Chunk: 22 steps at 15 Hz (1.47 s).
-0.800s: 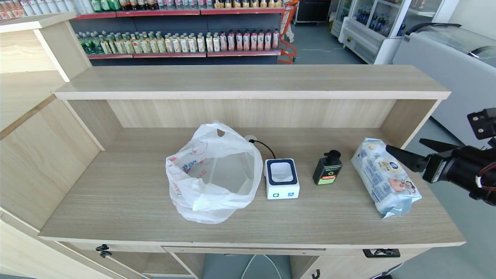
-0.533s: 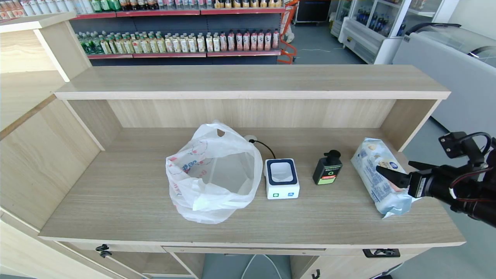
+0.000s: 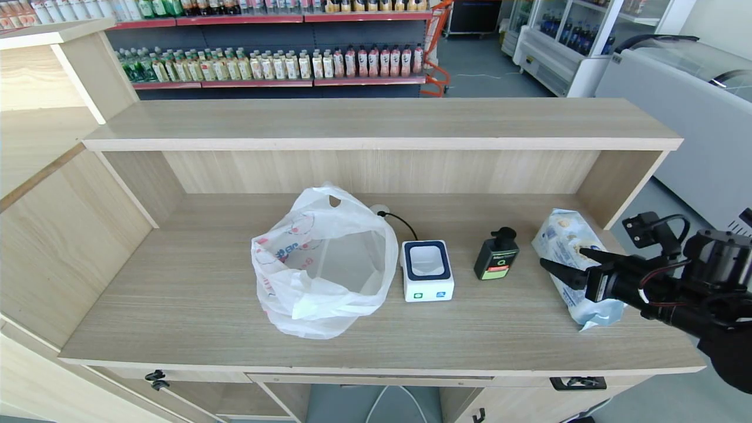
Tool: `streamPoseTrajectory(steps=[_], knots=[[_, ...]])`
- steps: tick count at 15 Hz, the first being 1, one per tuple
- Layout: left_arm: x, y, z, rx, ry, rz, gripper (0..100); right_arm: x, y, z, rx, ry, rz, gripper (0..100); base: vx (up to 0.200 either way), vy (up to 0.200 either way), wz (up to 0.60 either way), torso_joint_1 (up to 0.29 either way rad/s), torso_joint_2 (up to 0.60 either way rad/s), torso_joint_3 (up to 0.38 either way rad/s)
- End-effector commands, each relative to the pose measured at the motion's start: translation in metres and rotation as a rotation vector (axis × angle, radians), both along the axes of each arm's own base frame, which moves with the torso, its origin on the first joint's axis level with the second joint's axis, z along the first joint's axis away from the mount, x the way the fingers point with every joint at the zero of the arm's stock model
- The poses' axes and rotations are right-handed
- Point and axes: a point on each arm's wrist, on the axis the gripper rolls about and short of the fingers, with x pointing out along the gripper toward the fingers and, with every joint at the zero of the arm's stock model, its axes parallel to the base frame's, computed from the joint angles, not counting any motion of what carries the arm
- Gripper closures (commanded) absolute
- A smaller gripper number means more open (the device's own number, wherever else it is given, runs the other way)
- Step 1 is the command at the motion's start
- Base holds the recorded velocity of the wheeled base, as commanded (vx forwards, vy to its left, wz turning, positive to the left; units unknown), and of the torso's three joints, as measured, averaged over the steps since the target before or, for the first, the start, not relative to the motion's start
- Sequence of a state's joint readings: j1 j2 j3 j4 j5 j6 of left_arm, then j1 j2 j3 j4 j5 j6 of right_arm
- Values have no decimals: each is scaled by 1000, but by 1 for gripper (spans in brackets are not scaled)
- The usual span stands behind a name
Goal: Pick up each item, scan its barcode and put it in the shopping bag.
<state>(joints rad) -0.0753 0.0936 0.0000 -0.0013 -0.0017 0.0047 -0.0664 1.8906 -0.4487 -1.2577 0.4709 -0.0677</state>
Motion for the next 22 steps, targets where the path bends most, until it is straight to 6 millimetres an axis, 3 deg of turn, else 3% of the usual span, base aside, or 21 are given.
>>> streamPoseTrajectory(steps=[1, 22], knots=[[0, 0, 0, 0, 1, 0, 0, 13, 6, -22, 4, 51, 33, 0, 0, 0, 0, 0, 0, 0], [0, 0, 0, 0, 1, 0, 0, 79, 28, -60, 46, -30, 334, 0, 0, 0, 0, 0, 0, 0]])
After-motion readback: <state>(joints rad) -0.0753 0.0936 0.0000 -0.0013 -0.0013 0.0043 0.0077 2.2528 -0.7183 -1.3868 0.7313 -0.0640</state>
